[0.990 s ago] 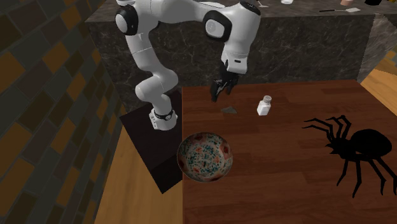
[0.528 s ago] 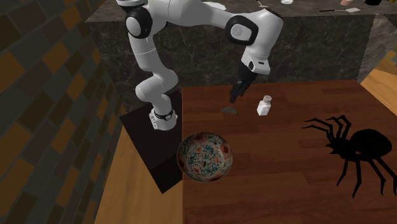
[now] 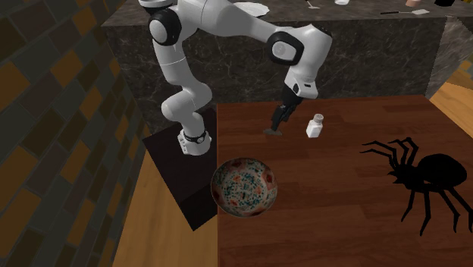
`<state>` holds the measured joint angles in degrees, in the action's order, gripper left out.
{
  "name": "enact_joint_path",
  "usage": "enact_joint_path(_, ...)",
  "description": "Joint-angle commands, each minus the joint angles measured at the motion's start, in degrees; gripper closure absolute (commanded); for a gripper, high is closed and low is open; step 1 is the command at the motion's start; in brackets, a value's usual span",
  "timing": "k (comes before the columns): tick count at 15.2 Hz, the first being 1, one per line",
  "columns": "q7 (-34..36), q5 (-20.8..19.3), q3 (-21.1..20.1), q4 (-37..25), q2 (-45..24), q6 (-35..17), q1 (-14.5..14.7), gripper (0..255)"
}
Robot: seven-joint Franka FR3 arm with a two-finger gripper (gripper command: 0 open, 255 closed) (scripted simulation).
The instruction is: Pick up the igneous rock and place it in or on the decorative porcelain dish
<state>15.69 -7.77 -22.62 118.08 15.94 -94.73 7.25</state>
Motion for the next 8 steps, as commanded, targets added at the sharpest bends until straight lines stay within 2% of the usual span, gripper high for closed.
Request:
enact_joint_path(1, 0.0, 0.0, 0.0, 0.2, 0.0, -0.2, 0.0, 0)
enact_joint_path(5, 0.0, 0.0, 0.0, 0.1, 0.0, -0.2, 0.0, 0)
enact_joint_path(6, 0.0, 0.0, 0.0, 0.1, 0.0, -0.2, 0.0, 255)
enact_joint_path(8, 0.0, 0.0, 0.0, 0.1, 0.0, -0.2, 0.0, 255)
